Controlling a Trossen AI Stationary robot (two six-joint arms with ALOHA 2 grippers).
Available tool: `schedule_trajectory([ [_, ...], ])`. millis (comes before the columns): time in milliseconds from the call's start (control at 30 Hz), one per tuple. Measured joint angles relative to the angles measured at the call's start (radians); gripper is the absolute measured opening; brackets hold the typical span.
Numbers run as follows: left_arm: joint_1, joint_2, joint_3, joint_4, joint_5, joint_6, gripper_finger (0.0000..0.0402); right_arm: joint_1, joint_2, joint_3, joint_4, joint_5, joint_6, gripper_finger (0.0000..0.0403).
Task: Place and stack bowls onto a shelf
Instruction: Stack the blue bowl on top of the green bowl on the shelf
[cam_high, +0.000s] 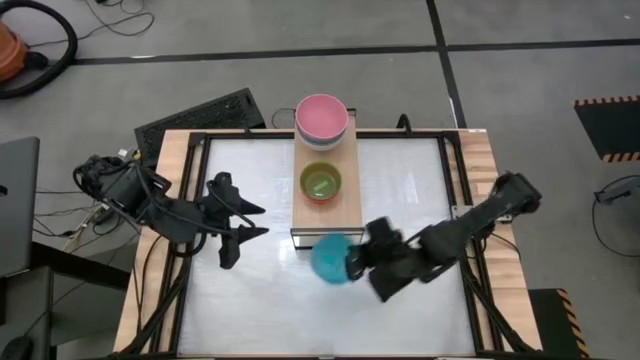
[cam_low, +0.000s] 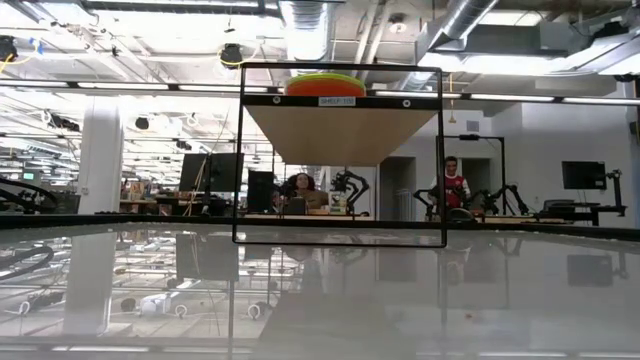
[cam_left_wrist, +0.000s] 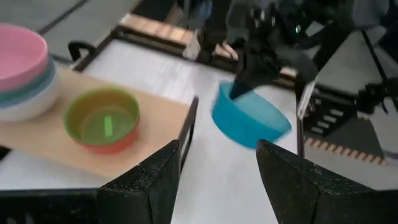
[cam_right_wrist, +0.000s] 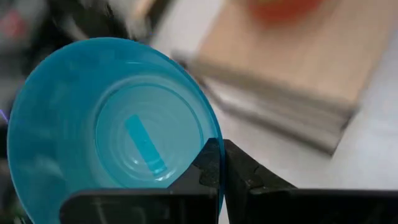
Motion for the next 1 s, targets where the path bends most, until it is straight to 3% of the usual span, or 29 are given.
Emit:
schedule_trajectory([
  [100, 0.012, 0.0, 0.0, 0.051, -0.052, 0.027, 0.0194, -0.003, -0.075, 0.001, -0.061, 0.169, -0.018, 0.0023],
  [233, 0.039, 0.0, 0.0, 0.096, -0.204, 0.054, 0.0194, -0.042, -0.13, 0.001, -0.155, 0.364, -0.039, 0.0023],
  [400, 0.103, -0.002, -0.031, 0.162, -0.327, 0.097, 0.0194, -0.14, -0.157, 0.001, -0.175, 0.485, -0.131, 0.0023],
  [600, 0.207, -0.001, -0.129, 0.302, -0.33, 0.144, 0.0194, -0.242, -0.155, 0.001, -0.098, 0.529, -0.315, 0.0023],
  [800, 0.314, 0.0, -0.252, 0.535, -0.314, 0.26, 0.0194, -0.281, -0.119, 0.001, -0.03, 0.688, -0.561, 0.0023],
  [1000, 0.393, -0.001, -0.334, 0.769, -0.165, 0.452, 0.0194, -0.297, -0.117, 0.001, 0.016, 0.747, -0.709, 0.0023],
])
